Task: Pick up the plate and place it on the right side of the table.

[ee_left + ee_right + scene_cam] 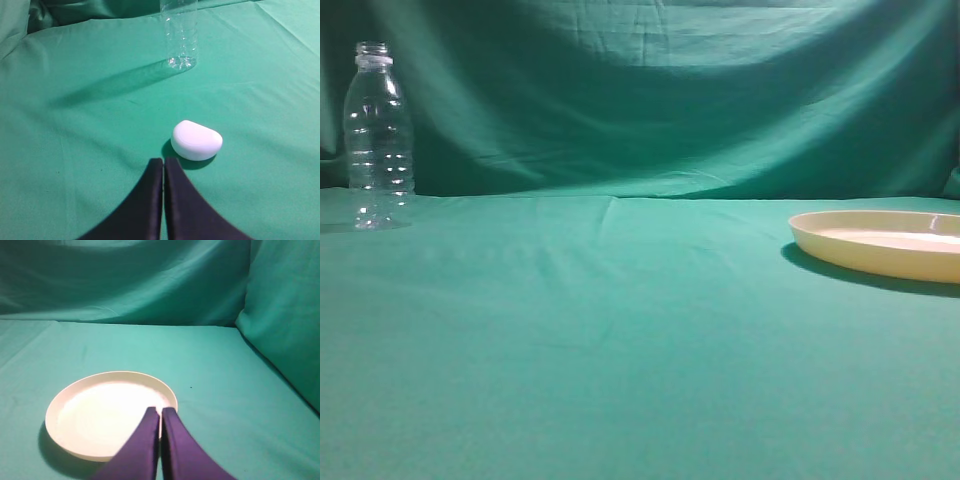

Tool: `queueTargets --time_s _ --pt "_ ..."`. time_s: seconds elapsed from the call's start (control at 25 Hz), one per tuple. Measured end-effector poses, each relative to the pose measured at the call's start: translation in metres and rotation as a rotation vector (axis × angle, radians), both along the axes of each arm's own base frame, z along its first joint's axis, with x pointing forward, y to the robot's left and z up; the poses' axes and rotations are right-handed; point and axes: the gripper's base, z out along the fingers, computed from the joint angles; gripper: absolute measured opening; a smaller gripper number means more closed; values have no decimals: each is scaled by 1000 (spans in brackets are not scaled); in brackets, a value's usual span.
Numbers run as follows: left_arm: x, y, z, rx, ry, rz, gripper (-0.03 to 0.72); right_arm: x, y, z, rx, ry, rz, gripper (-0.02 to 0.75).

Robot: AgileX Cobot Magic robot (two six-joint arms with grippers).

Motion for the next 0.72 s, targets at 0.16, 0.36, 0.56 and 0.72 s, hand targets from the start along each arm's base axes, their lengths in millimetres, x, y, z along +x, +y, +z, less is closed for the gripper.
queueTargets --time_s 0.16,0.36,0.56,0.72 --pt "0 0 0 0 0 0 0 0 1 -3 16 28 4 0" --pt "0 0 0 0 0 0 0 -3 2 -15 18 158 23 0" --pt "0 0 0 0 0 0 0 -3 3 -17 25 177 27 0" --pt "0 0 0 0 0 0 0 -4 3 -17 27 177 27 0"
